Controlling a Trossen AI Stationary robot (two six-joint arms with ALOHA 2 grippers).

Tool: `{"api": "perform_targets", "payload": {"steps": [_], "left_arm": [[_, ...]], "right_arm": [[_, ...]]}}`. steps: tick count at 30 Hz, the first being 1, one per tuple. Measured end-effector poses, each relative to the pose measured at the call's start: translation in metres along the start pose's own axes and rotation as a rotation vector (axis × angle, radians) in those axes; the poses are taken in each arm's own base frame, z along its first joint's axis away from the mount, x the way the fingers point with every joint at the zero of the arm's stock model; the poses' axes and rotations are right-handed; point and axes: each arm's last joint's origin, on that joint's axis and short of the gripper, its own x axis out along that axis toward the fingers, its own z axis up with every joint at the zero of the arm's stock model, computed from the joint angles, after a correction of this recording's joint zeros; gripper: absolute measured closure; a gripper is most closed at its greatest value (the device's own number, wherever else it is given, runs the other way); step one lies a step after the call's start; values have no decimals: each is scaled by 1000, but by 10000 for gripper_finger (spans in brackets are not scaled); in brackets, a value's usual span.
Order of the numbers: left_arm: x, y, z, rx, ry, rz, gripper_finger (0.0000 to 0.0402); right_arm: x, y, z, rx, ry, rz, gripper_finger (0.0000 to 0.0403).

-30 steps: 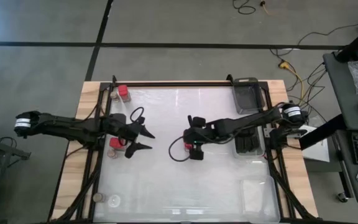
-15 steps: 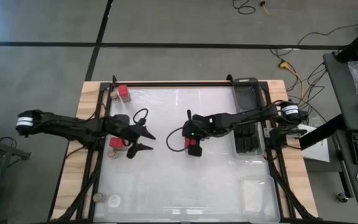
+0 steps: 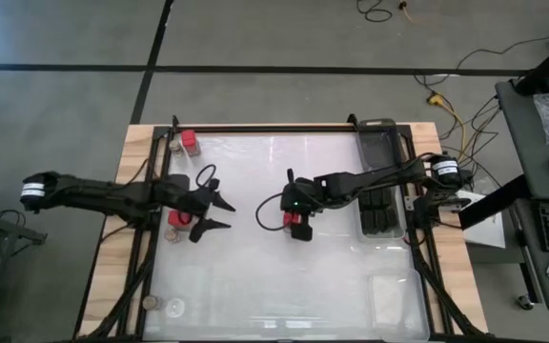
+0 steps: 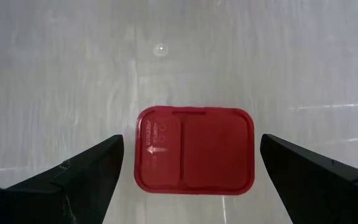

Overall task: Sort spices by type
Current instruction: Put the red seasoning can into the transparent bin

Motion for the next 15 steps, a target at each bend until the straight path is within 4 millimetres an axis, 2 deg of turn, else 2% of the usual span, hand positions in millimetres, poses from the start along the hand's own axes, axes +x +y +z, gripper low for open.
{"api": "perform_targets", "payload": {"steps": [4,10,15], "left_arm": [[-7,-3,-12,16,-7,-4,170],[-15,-8,-32,77,-185,-28,170],[-18,-8,-46,84,-212,-28,170]], "right_arm": [[1,0,-1,0,-3,-2,34],[6,-1,-5,0,-4,-8,34],[9,-1,-10,8,13,-10,35]]}}
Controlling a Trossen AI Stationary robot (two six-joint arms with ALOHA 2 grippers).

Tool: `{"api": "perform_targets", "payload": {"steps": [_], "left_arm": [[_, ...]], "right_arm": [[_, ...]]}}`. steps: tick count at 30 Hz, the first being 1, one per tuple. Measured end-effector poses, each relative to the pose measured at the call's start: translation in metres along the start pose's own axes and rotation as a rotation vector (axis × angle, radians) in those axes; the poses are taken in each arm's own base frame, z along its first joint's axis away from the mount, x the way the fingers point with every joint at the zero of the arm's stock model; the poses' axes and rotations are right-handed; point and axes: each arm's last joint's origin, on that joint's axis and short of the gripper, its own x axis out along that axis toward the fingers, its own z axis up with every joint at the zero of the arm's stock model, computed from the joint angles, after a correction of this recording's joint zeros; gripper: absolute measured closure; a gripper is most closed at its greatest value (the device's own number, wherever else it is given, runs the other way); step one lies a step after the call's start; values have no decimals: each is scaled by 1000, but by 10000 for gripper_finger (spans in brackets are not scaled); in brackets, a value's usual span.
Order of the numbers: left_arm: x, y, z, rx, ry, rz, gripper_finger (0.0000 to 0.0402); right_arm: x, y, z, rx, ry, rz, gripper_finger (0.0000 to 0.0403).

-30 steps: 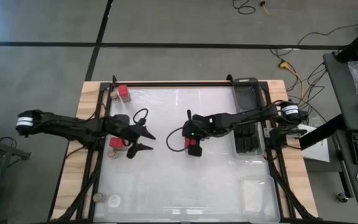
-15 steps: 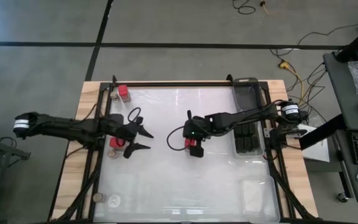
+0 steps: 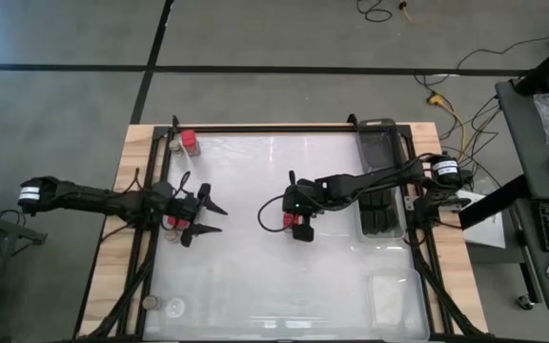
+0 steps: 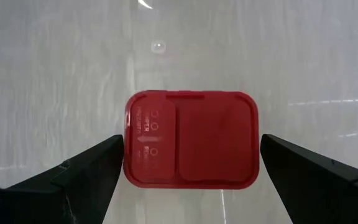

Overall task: Sort spices by type
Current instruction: Put the red seasoning can into the transparent bin

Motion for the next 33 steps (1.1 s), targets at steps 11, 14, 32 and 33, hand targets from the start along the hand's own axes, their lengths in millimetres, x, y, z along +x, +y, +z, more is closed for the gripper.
{"api": "perform_targets", "payload": {"steps": [11,14,32,33], "left_arm": [[0,0,-4,-42,37,-5,170],[0,0,-1,-2,5,-8,170],[3,1,5,10,4,2,170],[3,1,5,3,6,1,170]], "right_arm": [[10,0,-2,-7,-40,5,35],[14,0,0,-3,-52,7,35],[18,0,-1,-8,-40,5,90],[17,0,-1,-8,-41,5,84]]}}
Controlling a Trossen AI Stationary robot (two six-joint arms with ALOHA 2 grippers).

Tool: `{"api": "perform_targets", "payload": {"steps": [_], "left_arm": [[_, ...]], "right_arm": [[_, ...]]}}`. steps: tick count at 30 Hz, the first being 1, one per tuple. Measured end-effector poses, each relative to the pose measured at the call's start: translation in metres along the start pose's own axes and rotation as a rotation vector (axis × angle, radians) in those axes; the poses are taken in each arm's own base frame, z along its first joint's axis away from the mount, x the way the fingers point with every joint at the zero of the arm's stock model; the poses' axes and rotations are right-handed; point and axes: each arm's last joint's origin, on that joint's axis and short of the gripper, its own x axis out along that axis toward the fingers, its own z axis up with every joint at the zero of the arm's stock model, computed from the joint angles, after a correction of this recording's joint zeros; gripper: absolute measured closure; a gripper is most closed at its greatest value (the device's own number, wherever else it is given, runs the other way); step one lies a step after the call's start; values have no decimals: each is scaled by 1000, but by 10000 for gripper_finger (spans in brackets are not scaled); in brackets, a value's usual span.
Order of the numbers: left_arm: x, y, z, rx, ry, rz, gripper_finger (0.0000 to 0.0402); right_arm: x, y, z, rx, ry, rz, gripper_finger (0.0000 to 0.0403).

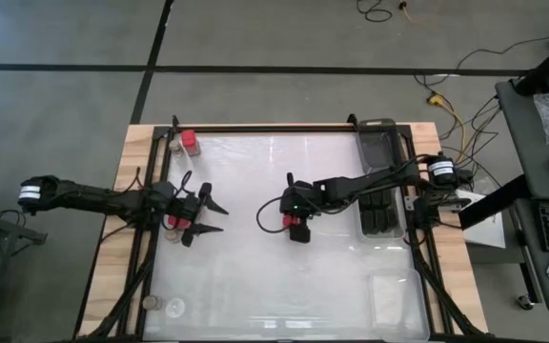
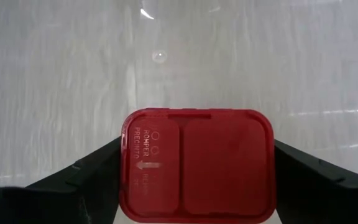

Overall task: Sort spices by type
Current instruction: Put the red seasoning can into the transparent bin

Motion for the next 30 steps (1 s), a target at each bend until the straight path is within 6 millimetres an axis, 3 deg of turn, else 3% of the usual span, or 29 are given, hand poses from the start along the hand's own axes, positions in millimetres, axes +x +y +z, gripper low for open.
{"api": "perform_targets", "payload": {"steps": [20,30], "left_arm": [[2,1,-3,-18,26,1,170],[2,1,-4,-20,33,1,170]], "right_arm": [[-15,5,15,-45,-23,12,90],[-62,49,32,-172,-7,59,97]]}}
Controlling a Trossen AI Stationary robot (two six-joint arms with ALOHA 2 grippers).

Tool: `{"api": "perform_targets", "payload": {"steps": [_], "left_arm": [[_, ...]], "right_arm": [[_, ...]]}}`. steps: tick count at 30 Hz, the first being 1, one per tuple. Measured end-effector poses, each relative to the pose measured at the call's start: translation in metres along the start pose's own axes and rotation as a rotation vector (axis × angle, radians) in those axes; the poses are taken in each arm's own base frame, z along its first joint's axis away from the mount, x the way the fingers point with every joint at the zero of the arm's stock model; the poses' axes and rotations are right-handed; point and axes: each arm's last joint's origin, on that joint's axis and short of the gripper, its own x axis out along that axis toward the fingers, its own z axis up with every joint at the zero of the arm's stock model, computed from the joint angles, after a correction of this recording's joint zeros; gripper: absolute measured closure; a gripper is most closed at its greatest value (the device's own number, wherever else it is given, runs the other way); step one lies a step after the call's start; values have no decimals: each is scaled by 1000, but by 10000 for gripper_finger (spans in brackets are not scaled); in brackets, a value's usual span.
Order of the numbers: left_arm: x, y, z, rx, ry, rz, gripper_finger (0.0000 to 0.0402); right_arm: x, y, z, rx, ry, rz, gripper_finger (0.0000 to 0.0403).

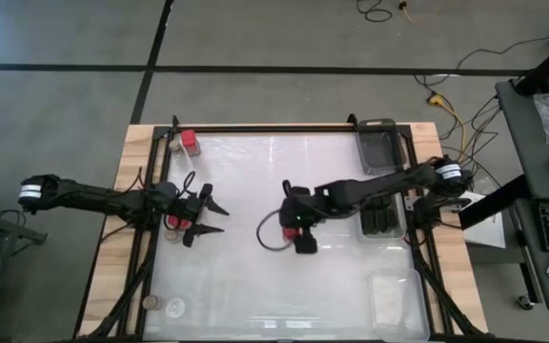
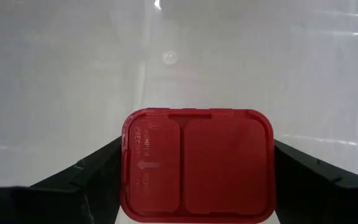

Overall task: Sort spices by type
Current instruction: Put the red seasoning can into the transparent bin

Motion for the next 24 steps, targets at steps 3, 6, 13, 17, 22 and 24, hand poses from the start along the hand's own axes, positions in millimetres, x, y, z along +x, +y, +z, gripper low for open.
{"api": "perform_targets", "payload": {"steps": [3,6,13,17,22,24], "left_arm": [[0,0,0,0,0,0,170],[0,0,0,0,1,0,170],[0,0,0,-1,2,0,170],[0,0,0,-1,3,0,170],[0,0,0,-1,3,0,170],[0,0,0,-1,3,0,170]], "right_arm": [[-19,25,1,-32,-1,32,96],[-42,53,-7,-54,16,33,97],[-101,111,-52,-23,112,-49,96],[-134,138,-83,11,144,-46,95],[-160,163,-125,20,177,-59,96],[-162,171,-142,25,182,-65,95]]}}
